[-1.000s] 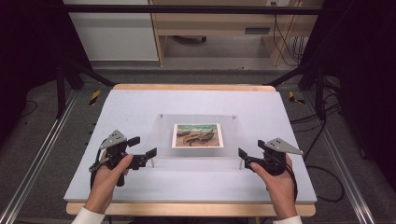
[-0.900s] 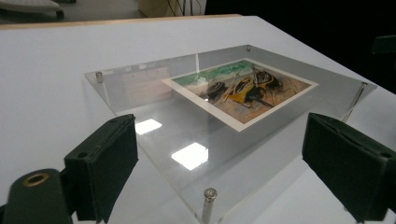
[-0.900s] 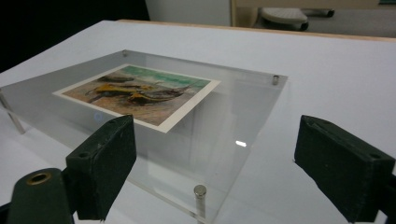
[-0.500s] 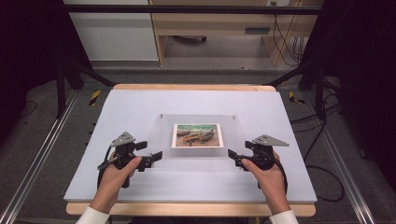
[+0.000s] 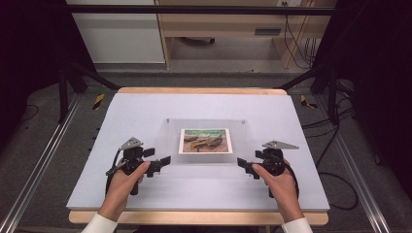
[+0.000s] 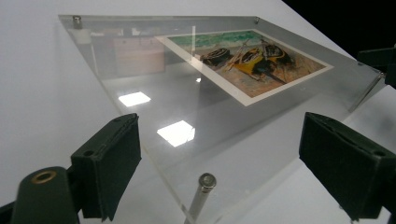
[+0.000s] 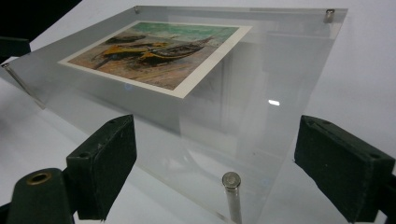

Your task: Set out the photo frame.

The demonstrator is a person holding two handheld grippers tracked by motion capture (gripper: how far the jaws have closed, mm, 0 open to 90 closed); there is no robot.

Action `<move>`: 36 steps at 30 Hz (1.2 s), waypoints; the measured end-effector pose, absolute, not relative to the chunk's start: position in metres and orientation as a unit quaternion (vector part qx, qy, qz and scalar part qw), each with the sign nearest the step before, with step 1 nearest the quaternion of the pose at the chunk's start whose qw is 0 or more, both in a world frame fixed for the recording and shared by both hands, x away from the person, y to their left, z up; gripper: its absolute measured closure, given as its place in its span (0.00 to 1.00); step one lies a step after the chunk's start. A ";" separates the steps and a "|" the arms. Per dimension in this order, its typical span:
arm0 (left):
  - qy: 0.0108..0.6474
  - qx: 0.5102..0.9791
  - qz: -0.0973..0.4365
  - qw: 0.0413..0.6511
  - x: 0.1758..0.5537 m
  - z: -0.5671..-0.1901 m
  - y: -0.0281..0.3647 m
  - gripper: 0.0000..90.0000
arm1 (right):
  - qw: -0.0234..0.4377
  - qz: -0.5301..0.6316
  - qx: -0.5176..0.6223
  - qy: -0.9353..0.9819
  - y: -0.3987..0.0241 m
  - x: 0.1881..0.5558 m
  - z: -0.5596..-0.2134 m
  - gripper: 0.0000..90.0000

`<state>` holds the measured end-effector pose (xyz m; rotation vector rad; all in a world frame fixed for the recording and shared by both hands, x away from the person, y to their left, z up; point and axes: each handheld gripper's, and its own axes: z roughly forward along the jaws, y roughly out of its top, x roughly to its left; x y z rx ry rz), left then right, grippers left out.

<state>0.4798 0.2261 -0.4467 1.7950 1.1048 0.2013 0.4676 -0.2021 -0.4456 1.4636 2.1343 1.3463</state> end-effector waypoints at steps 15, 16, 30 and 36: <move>0.469 0.738 0.056 0.482 0.494 -0.455 0.228 0.18 | 0.076 0.464 0.522 0.712 -0.206 0.479 -0.453 0.16; 0.469 0.740 0.050 0.481 0.495 -0.456 0.229 0.18 | 0.077 0.462 0.523 0.712 -0.206 0.481 -0.454 0.16; 0.470 0.735 0.020 0.488 0.499 -0.460 0.228 0.13 | 0.062 0.459 0.529 0.712 -0.206 0.484 -0.454 0.14; 0.469 0.734 0.014 0.491 0.500 -0.462 0.228 0.12 | 0.065 0.460 0.530 0.710 -0.204 0.485 -0.455 0.12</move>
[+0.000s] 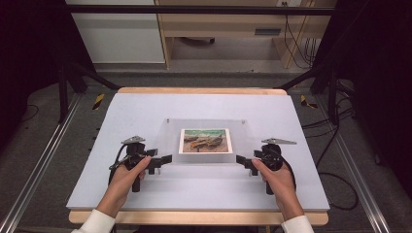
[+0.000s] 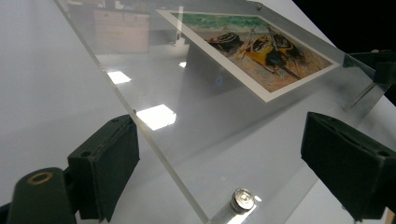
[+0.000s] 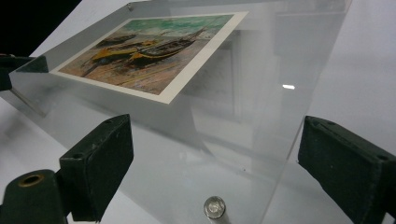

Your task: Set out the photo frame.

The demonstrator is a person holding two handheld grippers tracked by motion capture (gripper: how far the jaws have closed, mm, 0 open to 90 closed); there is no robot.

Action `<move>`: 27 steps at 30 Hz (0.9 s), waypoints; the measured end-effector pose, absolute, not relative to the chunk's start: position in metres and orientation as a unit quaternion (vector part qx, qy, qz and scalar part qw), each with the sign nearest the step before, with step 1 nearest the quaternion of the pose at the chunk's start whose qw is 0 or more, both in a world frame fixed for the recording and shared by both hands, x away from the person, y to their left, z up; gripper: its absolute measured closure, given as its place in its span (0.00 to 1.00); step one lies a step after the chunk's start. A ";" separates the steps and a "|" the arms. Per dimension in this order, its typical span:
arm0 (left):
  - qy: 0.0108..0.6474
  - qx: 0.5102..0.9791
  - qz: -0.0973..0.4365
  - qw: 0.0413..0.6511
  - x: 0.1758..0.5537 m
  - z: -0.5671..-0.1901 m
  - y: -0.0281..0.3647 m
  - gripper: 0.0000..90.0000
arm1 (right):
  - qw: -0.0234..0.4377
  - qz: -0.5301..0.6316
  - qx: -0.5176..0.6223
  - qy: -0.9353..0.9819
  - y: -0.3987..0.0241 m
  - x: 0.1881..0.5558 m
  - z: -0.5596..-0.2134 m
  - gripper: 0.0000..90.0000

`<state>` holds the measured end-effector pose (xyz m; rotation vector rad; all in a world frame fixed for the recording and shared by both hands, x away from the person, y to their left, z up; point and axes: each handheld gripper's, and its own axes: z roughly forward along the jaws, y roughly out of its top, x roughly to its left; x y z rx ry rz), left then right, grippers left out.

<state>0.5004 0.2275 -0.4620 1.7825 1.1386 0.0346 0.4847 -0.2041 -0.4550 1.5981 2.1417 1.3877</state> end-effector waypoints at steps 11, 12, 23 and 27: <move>0.472 0.732 0.018 0.490 0.500 -0.462 0.226 0.12 | 0.074 0.461 0.527 0.710 -0.203 0.482 -0.455 0.12; 0.474 0.732 0.019 0.489 0.500 -0.462 0.225 0.12 | 0.077 0.461 0.532 0.706 -0.202 0.483 -0.455 0.12; 0.477 0.730 0.020 0.489 0.501 -0.462 0.225 0.13 | 0.064 0.459 0.548 0.696 -0.202 0.483 -0.456 0.13; 0.478 0.730 0.021 0.489 0.501 -0.462 0.225 0.13 | 0.056 0.460 0.550 0.695 -0.201 0.483 -0.456 0.15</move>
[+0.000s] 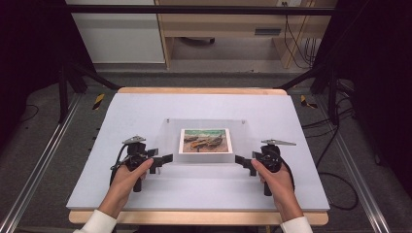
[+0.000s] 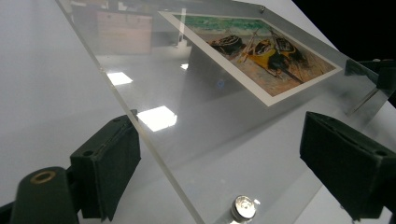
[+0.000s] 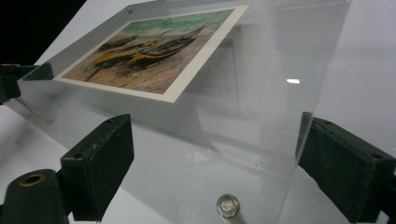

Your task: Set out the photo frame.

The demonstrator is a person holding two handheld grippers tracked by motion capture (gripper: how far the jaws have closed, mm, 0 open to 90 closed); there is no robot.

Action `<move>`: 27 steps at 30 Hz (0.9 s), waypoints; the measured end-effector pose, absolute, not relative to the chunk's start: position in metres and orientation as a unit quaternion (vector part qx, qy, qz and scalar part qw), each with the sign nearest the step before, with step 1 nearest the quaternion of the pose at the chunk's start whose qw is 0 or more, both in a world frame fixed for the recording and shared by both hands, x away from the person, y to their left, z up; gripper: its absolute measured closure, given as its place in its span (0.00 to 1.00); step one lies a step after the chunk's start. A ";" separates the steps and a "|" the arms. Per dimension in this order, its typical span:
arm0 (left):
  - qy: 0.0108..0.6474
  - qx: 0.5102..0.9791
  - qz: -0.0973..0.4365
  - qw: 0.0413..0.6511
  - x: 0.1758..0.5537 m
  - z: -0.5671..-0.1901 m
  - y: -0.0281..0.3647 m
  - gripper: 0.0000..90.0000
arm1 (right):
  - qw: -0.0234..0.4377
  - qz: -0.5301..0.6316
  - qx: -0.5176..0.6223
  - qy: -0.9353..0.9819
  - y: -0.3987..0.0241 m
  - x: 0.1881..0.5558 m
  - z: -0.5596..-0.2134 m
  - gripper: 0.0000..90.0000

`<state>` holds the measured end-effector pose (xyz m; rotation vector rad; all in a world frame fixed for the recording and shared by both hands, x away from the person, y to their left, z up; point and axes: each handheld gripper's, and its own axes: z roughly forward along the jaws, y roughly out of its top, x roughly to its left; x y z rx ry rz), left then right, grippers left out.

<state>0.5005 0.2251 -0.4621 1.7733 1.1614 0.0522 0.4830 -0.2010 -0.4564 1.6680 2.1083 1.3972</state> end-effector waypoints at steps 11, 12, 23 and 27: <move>0.478 0.722 0.005 0.500 0.502 -0.466 0.225 0.14 | 0.057 0.465 0.558 0.685 -0.203 0.484 -0.457 0.20; 0.481 0.720 0.003 0.500 0.503 -0.466 0.226 0.16 | 0.056 0.465 0.558 0.684 -0.204 0.484 -0.457 0.22; 0.485 0.726 0.004 0.488 0.504 -0.462 0.226 0.20 | 0.056 0.467 0.559 0.683 -0.207 0.485 -0.456 0.27; 0.482 0.731 0.007 0.484 0.508 -0.460 0.226 0.21 | 0.061 0.465 0.563 0.681 -0.206 0.488 -0.455 0.28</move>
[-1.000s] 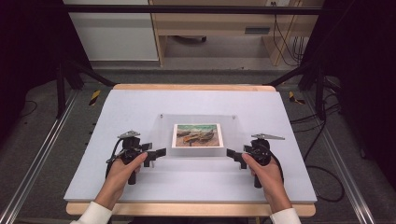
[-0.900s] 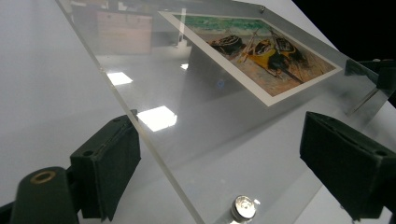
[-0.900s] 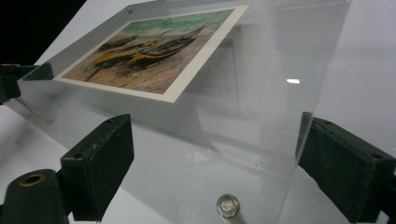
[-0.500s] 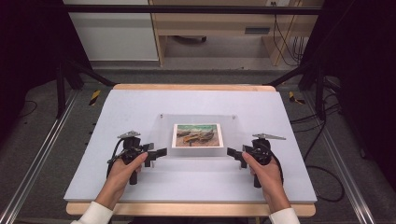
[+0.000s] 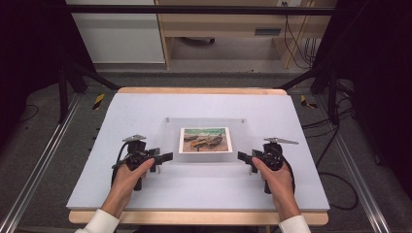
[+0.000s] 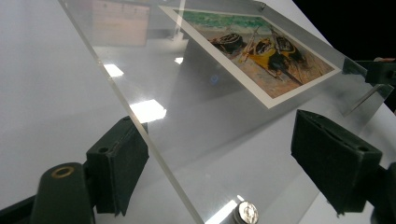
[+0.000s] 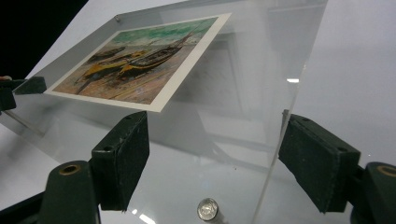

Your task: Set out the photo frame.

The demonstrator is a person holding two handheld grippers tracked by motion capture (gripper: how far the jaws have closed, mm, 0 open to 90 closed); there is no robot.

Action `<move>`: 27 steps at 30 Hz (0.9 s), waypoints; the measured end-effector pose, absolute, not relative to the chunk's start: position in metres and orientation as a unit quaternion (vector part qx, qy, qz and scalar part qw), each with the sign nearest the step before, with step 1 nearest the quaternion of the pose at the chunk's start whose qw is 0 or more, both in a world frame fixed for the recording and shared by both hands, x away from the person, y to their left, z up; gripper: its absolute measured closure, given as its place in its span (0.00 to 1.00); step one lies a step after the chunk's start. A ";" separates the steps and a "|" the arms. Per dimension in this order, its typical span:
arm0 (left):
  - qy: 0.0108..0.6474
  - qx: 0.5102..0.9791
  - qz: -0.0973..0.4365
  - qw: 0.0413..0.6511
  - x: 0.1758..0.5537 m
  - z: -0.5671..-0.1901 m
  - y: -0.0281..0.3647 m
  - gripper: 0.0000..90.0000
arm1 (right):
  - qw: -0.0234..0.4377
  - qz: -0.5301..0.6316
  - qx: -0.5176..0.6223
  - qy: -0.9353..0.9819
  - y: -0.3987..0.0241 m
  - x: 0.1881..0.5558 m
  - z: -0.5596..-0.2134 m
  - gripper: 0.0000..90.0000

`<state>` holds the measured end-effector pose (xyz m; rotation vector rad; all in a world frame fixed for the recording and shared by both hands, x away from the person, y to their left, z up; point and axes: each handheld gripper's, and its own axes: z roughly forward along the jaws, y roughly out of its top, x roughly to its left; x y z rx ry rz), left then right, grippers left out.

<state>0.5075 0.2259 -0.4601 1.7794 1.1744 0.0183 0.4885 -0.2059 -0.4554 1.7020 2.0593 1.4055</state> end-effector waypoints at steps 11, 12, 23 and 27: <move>0.473 0.731 0.042 0.490 0.513 -0.456 0.223 0.26 | 0.093 0.467 0.549 0.687 -0.207 0.494 -0.451 0.32; 0.472 0.732 0.044 0.490 0.512 -0.456 0.222 0.26 | 0.096 0.468 0.545 0.689 -0.208 0.493 -0.451 0.32; 0.472 0.727 0.057 0.495 0.503 -0.453 0.226 0.35 | 0.121 0.473 0.527 0.696 -0.208 0.481 -0.449 0.36; 0.472 0.726 0.063 0.497 0.498 -0.451 0.227 0.38 | 0.129 0.473 0.520 0.700 -0.208 0.477 -0.448 0.37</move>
